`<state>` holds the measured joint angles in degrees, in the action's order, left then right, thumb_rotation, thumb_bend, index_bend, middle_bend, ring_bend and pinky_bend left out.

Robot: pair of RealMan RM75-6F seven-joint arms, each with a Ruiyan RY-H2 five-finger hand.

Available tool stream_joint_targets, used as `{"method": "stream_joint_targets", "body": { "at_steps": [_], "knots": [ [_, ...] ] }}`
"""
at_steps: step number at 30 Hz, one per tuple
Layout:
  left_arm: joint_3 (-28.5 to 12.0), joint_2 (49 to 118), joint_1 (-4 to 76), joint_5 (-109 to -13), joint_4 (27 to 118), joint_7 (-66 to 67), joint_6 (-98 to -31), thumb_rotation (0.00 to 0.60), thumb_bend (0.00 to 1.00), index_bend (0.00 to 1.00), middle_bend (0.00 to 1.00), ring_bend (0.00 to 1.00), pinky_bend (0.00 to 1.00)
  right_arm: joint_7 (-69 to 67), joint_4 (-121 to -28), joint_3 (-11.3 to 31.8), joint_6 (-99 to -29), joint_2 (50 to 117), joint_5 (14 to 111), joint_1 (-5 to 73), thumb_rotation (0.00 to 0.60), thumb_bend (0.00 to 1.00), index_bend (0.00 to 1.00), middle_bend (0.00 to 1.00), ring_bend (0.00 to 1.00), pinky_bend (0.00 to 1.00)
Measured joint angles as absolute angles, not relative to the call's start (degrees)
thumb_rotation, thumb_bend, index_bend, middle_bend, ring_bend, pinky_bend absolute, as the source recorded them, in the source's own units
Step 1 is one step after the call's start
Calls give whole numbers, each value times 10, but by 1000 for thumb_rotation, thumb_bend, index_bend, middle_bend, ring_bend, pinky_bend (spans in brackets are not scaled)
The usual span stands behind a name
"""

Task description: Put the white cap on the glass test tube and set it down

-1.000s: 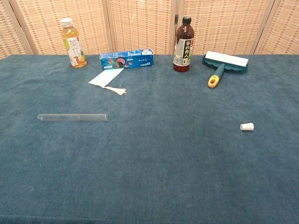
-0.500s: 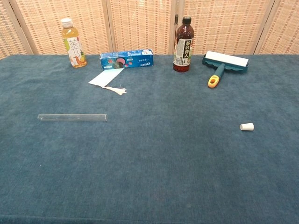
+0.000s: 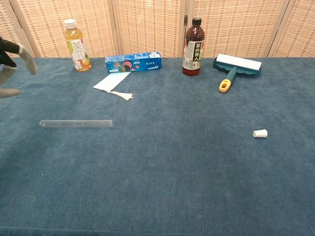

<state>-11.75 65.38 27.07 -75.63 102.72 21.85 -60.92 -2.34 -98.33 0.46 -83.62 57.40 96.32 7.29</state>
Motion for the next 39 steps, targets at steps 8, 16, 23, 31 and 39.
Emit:
{"method": "stream_joint_targets", "body": {
  "at_steps": [8,16,23,31,39],
  "knots": [
    [-137,737,351,-653,971,285,-552,600,274,380,924,996,1000,-31,-979,5,-828,570,957,79,600,382,223,318,320,369],
    [-135,800,413,-565,918,350,-524,600,274,384,980,1000,1000,-41,-972,5,-821,568,953,84,600,382,223,318,323,370],
    [-123,836,444,-505,886,390,-521,600,273,449,988,1000,1000,-49,-967,4,-822,565,952,85,600,382,223,318,327,373],
    [-106,871,466,-455,846,401,-524,600,273,463,990,1000,1000,-55,-964,2,-821,563,950,85,600,382,223,321,329,383],
    [-99,890,482,-431,826,405,-523,600,274,465,992,1000,1000,-56,-963,1,-820,561,948,85,600,383,223,321,330,383]
  ]
}}
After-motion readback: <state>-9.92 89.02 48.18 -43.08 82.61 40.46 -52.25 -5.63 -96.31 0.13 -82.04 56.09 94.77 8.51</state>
